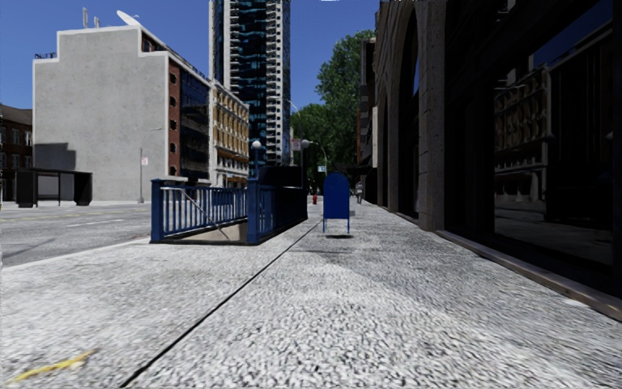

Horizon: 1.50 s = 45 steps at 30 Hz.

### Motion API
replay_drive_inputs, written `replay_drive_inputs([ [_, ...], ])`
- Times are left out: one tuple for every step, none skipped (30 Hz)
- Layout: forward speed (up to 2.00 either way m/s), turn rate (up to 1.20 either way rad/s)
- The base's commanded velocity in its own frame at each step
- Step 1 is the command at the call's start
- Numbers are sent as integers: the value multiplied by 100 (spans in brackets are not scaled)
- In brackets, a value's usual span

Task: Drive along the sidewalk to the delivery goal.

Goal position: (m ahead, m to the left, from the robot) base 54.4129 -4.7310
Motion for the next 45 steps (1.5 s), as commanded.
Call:
replay_drive_inputs([
  [200,-113],
  [200,-113],
  [200,-113],
  [200,-113],
  [200,-112],
  [200,-110],
  [200,-90],
  [200,-90],
  [200,-16],
  [200,-2],
  [200,0],
  [200,0],
  [200,0],
  [200,0],
  [200,0],
  [200,0],
  [200,0],
  [200,0],
  [200,0],
  [200,0],
  [200,0],
  [200,0],
  [200,0],
  [200,0],
  [200,0],
  [200,0],
  [200,0],
  [200,0],
  [200,0],
  [200,0],
  [200,0],
  [200,0],
  [200,0],
  [200,0],
  [200,18],
  [200,38],
  [200,59],
  [200,59],
  [200,68],
  [200,71],
  [200,72],
  [200,72],
  [200,72],
  [200,58],
  [200,41],
])
